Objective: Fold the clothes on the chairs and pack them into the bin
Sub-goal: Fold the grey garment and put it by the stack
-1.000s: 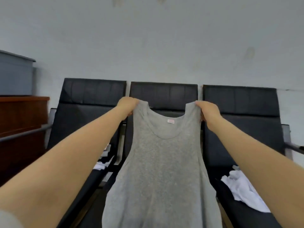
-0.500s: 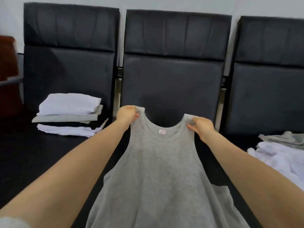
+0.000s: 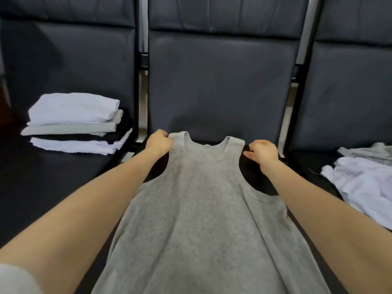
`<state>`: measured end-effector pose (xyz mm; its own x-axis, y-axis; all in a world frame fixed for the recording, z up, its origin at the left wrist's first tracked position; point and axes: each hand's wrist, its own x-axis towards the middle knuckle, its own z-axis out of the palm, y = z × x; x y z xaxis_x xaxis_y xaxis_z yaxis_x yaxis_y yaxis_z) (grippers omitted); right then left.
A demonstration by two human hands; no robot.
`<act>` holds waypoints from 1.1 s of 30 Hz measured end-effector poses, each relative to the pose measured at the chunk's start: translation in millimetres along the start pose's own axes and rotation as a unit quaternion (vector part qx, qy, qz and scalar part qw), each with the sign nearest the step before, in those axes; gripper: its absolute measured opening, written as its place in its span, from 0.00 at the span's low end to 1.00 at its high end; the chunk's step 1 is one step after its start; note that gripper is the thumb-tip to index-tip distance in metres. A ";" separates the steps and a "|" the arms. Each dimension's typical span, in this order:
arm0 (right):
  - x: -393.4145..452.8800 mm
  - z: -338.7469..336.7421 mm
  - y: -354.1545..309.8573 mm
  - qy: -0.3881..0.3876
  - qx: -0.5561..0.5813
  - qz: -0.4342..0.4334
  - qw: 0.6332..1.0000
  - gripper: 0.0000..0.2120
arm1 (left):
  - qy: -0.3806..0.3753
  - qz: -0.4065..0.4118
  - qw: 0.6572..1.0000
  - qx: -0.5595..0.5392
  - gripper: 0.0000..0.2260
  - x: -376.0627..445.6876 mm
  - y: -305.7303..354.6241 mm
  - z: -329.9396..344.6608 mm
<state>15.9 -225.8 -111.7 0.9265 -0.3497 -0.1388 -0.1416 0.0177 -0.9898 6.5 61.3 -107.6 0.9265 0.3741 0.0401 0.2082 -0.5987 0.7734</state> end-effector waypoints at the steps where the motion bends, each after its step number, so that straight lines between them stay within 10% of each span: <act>1: -11.9 -10.6 -1.0 0.004 -0.068 -0.020 0.998 0.13 | -0.004 0.021 1.000 0.022 0.14 -15.6 -1.0 -7.6; 5: -55.7 -54.7 8.4 -0.020 -0.211 -0.089 0.973 0.04 | -0.033 0.064 0.993 0.091 0.05 -64.2 -16.7 -27.3; 13: -119.0 -110.4 36.5 -0.056 -0.428 -0.130 0.893 0.12 | -0.027 -0.066 0.975 0.208 0.22 -127.5 -59.2 -53.3; 18: -120.8 -115.7 46.4 -0.061 -0.482 -0.166 0.858 0.09 | -0.013 -0.020 0.986 0.163 0.08 -140.6 -77.5 -55.4; 24: -99.2 -118.5 42.8 0.012 -0.396 -0.165 0.903 0.04 | 0.069 -0.036 0.997 -0.014 0.09 -125.6 -78.6 -67.8; 33: -72.2 -125.5 44.5 0.046 -0.463 -0.147 0.873 0.06 | 0.135 0.015 0.985 0.108 0.13 -108.9 -97.5 -77.4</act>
<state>-101.1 -317.3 -141.6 0.9446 -0.2855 0.1618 -0.1623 -0.8350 -0.5258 -139.0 133.8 -138.5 0.8228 0.5103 0.2501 0.2706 -0.7388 0.6172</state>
